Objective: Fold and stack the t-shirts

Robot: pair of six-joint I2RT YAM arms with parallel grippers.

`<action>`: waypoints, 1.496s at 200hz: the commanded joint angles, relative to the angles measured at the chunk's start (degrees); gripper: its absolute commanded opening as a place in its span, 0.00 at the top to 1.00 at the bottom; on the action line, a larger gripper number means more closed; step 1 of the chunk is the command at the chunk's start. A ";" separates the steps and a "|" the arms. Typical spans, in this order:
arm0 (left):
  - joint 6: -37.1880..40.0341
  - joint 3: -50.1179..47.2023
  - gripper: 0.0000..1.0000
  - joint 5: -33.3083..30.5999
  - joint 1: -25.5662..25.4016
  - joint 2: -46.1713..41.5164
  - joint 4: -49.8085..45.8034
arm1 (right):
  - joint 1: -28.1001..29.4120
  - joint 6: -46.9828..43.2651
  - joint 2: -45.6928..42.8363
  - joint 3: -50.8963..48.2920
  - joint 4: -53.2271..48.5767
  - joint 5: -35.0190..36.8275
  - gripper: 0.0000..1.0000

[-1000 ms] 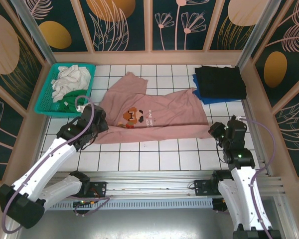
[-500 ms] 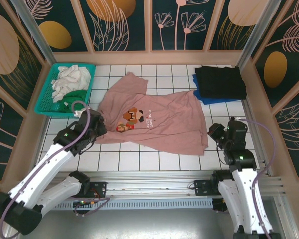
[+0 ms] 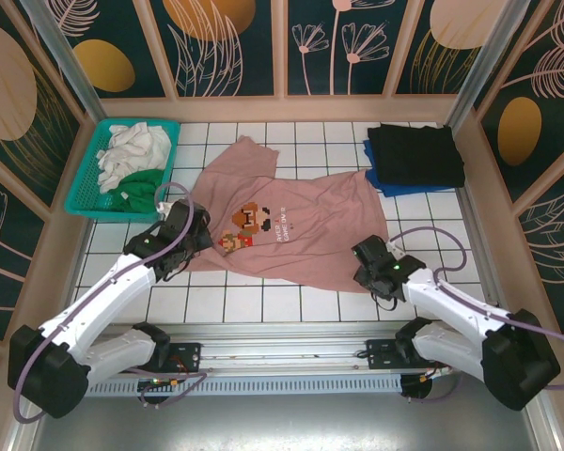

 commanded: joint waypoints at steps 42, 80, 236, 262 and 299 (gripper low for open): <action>4.58 1.07 1.00 -2.01 -0.25 3.19 4.13 | -10.77 -10.02 5.47 4.19 8.62 0.91 0.59; 4.91 0.77 1.00 -1.81 -0.25 4.58 5.49 | -12.48 -14.15 10.31 4.28 13.24 -2.51 0.60; 5.18 2.67 1.00 -2.84 -0.24 3.87 2.93 | -12.03 -15.43 -1.69 6.40 5.36 -5.49 1.00; 5.12 5.52 1.00 -2.78 -0.25 1.73 -0.05 | -10.95 -15.45 -6.69 12.04 -3.59 -2.93 1.00; 5.19 7.91 1.00 -2.63 -0.24 -4.75 -4.90 | -10.57 -15.85 -13.23 18.78 -13.53 0.44 1.00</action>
